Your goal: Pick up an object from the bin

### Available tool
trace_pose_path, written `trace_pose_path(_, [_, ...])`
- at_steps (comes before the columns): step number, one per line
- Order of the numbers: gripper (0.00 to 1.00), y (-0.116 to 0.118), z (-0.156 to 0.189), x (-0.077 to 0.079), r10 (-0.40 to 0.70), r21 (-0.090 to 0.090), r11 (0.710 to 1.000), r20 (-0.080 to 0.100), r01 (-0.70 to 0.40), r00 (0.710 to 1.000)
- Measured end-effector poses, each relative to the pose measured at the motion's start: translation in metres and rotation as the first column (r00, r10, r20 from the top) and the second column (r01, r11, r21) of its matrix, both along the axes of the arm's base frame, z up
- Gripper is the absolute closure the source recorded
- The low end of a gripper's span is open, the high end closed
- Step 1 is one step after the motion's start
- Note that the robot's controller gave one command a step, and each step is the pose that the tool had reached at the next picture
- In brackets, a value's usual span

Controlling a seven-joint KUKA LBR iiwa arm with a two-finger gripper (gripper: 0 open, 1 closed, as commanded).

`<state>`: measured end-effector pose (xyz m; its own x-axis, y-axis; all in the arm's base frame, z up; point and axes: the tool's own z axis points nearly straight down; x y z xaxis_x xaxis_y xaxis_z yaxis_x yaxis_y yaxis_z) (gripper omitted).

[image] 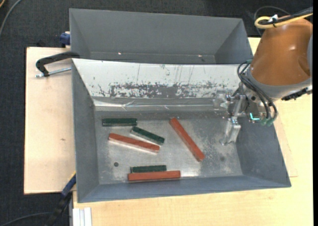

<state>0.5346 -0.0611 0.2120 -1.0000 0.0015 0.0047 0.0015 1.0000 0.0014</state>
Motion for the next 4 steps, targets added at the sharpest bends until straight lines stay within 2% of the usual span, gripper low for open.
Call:
trace_pose_path(1, [0.00,0.035,-0.128,0.031,0.389,0.002,0.921,0.003,-0.389,0.921])
trace_pose_path(2, [0.00,0.082,-0.111,0.036,0.153,0.001,0.988,0.012,-0.153,0.988])
trace_pose_path(3, [0.00,0.173,-0.143,0.009,0.253,0.004,0.967,0.003,-0.253,0.967])
trace_pose_path(4, [1.00,0.167,-0.141,0.011,0.246,0.000,0.969,0.007,-0.246,0.969])
